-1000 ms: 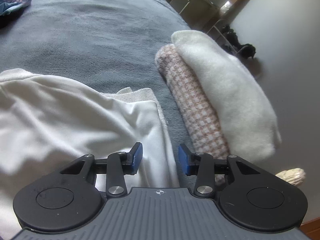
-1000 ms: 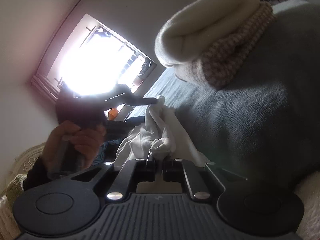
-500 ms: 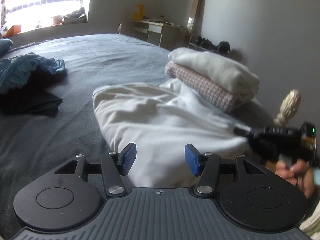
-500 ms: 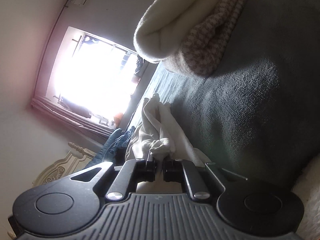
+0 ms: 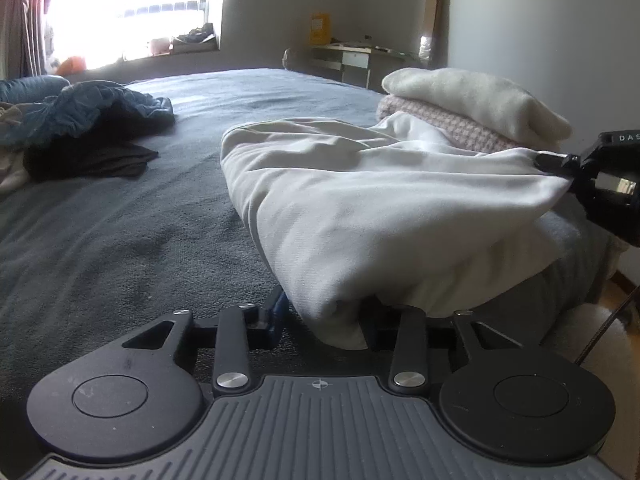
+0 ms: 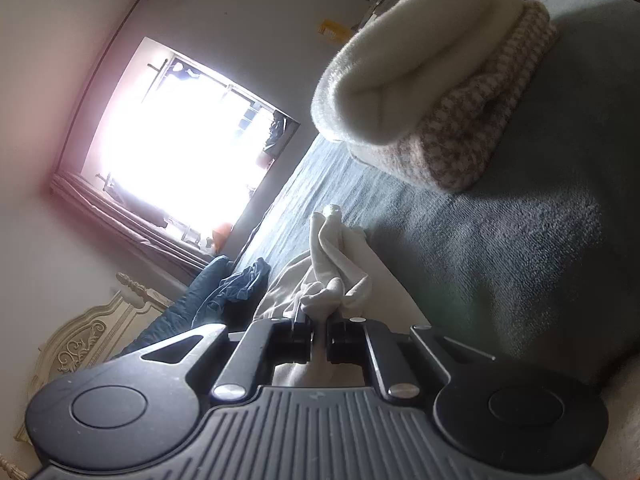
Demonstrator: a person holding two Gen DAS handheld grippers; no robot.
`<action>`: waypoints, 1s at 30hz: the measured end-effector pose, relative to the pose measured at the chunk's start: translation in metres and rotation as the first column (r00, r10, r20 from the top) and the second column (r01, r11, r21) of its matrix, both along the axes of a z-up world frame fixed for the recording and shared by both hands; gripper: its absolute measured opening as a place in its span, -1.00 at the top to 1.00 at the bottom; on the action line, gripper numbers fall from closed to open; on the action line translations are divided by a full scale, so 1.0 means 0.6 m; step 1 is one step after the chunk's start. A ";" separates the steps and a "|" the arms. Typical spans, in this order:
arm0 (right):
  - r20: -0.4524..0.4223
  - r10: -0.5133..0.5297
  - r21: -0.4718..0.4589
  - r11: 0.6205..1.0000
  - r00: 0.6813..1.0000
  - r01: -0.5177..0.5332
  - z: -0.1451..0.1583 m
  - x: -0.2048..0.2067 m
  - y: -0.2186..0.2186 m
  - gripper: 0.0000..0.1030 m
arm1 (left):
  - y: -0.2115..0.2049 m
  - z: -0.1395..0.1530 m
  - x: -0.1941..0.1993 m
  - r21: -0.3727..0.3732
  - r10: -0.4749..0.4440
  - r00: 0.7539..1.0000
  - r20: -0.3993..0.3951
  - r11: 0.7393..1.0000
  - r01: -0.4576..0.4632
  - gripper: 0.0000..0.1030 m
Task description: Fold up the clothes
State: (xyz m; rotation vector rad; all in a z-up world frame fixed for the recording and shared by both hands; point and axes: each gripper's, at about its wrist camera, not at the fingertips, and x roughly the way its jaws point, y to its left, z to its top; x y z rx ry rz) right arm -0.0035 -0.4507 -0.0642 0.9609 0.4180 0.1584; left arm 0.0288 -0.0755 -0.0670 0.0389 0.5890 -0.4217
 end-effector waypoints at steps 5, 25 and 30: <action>0.045 0.000 -0.049 0.999 0.999 0.002 0.030 -0.015 -0.001 0.86 | 0.005 0.020 -0.023 0.006 0.086 0.996 0.035 0.996 -0.086 0.66; -0.069 0.023 0.071 0.997 0.997 -0.019 -0.103 -0.060 -0.031 0.55 | 0.111 -0.020 -0.037 -0.272 0.031 0.989 -0.143 0.960 -0.069 0.43; 0.001 -0.046 -0.188 0.981 0.999 0.045 -0.026 -0.108 -0.045 0.41 | 0.174 0.018 -0.076 -0.271 0.058 0.995 -0.077 0.960 -0.077 0.38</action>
